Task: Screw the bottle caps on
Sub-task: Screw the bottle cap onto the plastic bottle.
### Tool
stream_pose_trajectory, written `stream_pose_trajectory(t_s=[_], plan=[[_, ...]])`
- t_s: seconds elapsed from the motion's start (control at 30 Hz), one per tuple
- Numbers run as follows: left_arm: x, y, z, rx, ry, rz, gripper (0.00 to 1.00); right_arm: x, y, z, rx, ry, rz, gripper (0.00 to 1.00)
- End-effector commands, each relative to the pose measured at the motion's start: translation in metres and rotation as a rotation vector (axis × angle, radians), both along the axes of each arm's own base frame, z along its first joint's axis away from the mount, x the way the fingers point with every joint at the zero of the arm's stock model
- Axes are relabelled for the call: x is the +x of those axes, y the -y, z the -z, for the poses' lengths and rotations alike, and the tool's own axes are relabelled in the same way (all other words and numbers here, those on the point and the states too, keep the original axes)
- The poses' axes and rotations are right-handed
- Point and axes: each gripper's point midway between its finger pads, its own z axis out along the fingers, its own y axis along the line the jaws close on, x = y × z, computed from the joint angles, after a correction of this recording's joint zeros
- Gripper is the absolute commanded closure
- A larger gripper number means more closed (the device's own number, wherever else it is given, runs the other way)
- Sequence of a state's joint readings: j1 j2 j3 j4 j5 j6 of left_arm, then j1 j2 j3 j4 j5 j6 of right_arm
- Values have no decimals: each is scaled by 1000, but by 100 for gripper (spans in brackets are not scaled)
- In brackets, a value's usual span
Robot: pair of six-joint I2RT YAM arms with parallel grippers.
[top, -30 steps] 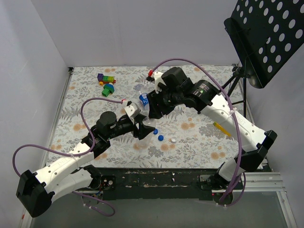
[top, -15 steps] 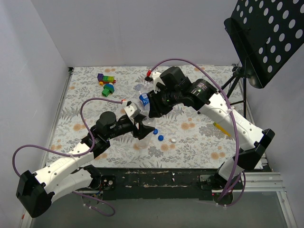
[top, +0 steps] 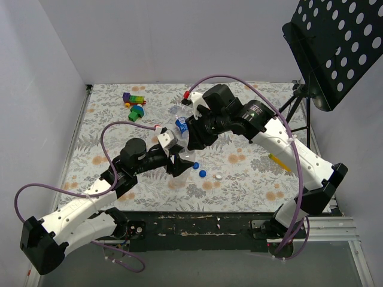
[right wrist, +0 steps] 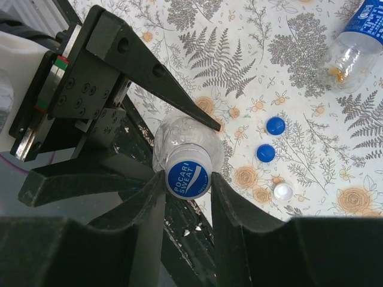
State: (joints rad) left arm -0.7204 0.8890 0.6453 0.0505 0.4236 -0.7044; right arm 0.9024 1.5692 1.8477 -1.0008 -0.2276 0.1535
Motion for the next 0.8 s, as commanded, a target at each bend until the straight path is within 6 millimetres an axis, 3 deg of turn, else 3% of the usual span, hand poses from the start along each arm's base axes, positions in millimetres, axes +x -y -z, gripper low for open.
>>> stream_pose_trajectory(t_s=[0.0,0.27,0.47,0.77], plan=[[-24,6,-5,26,-19,148,100,-9,1,-27,90,88,-89,99],[-41,4,-13,12,-3,268,100,-19,-2,-28,136,113,-190,99],[-51,-7,-14,19,19,344,100,-22,1,-41,180,159,-229,99],[-52,-11,-13,57,42,380,100,-24,8,-55,198,194,-268,99]])
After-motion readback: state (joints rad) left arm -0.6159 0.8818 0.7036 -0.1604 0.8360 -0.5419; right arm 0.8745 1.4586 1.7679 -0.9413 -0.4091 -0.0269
